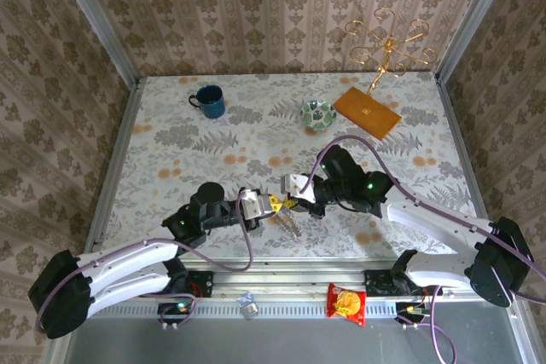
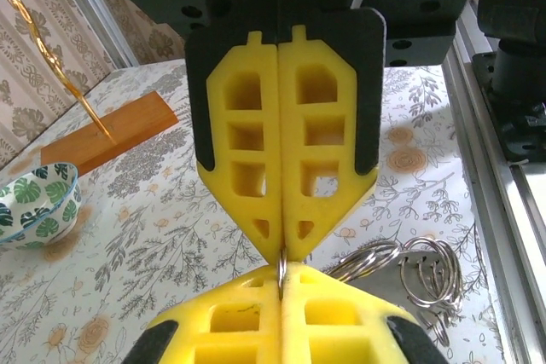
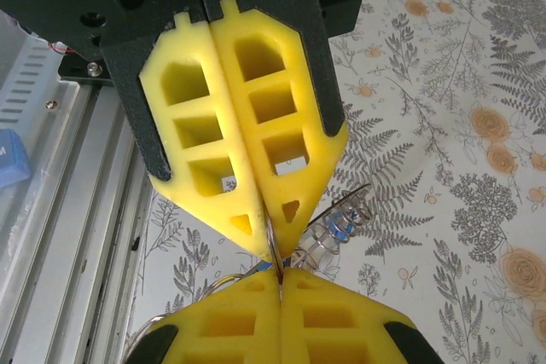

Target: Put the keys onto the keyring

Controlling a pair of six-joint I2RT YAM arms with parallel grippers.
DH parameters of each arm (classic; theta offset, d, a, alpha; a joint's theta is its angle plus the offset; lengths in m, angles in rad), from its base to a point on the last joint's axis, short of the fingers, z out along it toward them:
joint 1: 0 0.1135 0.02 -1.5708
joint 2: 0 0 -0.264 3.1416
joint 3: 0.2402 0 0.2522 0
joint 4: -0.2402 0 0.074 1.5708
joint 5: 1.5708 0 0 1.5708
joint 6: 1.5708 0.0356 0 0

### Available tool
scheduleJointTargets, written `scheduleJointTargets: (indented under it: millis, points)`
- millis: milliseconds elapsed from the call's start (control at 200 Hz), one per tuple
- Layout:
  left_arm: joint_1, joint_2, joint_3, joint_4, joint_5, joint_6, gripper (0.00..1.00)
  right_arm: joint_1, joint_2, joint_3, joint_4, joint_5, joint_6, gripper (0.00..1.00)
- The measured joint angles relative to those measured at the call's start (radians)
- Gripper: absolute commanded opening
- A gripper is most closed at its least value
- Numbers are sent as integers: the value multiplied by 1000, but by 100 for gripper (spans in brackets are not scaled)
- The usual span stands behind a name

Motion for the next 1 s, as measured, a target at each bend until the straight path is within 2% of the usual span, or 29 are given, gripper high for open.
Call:
scheduleJointTargets:
  millis: [90,210,535,835,1000]
  points:
    - [0,-1,0,-3,-4,3,0,-5,-5,-10,24,-3,23,27]
    - [3,-17,-8,0,-10,0,0,-33,-48,-78,107,-9,47,30]
    - [35,-82,-54,97,6,-64,0,-46,-49,-123,135,-45,92,41]
    - [42,-82,-70,175,36,-115,0,-27,17,-123,222,-94,137,42]
    - [48,-81,-71,207,47,-134,0,-20,44,-123,286,-95,166,37]
